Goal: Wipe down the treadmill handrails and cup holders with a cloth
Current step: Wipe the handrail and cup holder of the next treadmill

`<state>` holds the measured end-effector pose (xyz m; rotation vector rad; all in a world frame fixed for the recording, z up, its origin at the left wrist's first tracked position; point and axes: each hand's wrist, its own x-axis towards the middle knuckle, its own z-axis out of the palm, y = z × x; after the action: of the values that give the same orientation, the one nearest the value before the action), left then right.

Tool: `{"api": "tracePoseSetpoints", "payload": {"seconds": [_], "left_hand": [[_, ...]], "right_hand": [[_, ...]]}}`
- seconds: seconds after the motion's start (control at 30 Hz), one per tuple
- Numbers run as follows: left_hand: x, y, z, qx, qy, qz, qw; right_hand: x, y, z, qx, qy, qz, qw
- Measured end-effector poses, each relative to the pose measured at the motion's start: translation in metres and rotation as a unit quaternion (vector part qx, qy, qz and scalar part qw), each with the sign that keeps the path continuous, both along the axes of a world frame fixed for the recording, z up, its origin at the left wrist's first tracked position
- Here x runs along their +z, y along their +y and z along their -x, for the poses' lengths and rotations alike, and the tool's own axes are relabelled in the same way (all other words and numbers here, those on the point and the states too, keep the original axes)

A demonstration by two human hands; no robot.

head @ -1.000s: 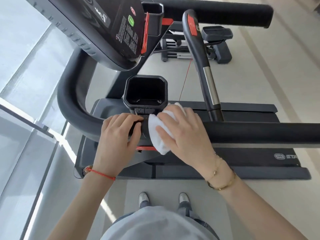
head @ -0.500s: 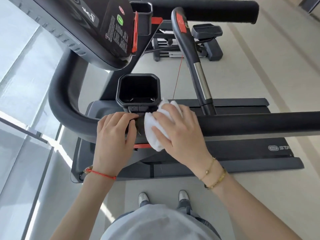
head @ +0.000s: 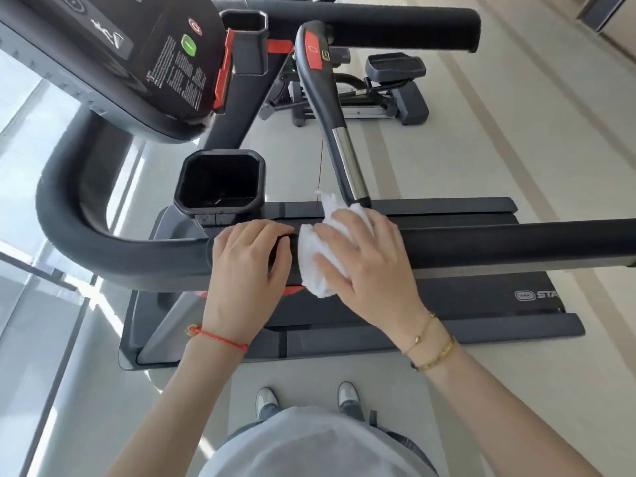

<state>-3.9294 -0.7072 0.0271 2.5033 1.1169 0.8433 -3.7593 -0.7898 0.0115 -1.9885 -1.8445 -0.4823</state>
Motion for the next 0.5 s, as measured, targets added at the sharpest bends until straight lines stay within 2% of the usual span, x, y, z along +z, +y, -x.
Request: {"api": "tracePoseSetpoints", "payload": {"seconds": [0.2,0.3,0.37,0.5], "left_hand": [[0.001,-0.022,-0.046,-0.022,0.009,-0.001,1.0],[0.001,-0.031,-0.068,-0.02,0.017,0.001,1.0],[0.001,-0.037,-0.08,-0.009,0.024,-0.002,1.0],[-0.003,-0.047,-0.098,0.016,0.03,-0.007,0.999]], "right_hand": [[0.011,-0.047,-0.098,-0.153,0.05,-0.006,0.987],[0.018,-0.042,-0.111,-0.189,0.079,0.0,0.979],[0.017,-0.037,-0.1,-0.153,0.06,0.011,0.986],[0.0,-0.041,-0.073,0.002,0.024,0.008,1.0]]}}
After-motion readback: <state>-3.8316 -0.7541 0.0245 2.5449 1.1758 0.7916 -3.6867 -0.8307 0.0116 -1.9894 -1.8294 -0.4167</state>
